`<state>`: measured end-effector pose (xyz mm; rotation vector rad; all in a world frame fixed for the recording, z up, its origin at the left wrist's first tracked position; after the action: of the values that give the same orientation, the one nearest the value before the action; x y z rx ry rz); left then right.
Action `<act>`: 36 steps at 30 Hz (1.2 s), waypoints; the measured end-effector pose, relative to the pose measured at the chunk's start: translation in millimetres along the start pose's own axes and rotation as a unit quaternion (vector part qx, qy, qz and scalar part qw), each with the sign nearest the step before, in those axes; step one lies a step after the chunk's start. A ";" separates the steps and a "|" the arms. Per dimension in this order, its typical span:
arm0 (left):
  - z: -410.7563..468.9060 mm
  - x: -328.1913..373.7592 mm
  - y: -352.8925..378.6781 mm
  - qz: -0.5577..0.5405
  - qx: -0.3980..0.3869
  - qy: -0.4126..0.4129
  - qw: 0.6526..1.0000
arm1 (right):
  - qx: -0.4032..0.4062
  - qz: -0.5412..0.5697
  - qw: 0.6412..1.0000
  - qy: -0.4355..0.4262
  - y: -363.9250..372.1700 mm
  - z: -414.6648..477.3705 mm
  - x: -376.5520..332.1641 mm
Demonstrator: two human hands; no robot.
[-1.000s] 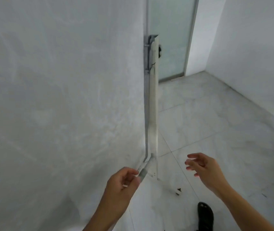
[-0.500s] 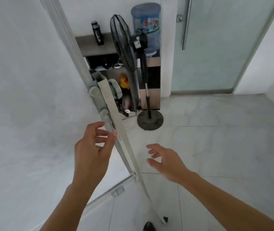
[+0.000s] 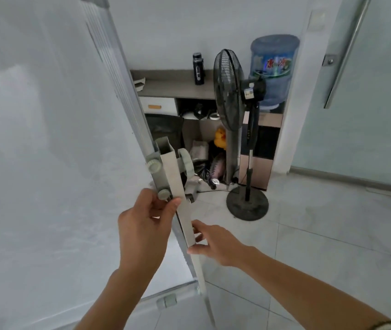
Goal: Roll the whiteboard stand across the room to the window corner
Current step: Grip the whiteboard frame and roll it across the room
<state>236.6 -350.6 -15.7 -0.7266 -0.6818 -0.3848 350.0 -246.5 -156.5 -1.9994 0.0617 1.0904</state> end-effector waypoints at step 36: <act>171.2 -101.8 -2.6 0.222 0.309 -0.244 0.892 | -0.197 -0.187 0.914 -0.300 -5.9 287.4 -112.2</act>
<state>87.7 -220.8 9.7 -0.3373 -1.0157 0.4493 89.5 -81.2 -150.8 -1.8076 -0.8914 1.4841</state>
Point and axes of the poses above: each hand's wrist, its own z-axis towards the middle knuckle, its own y-axis out of the palm, x = y × z, the point moved 2 cm from there along z, towards the middle knuckle, and after that the axes turned 12 degrees about y, right-handed, at the moved point
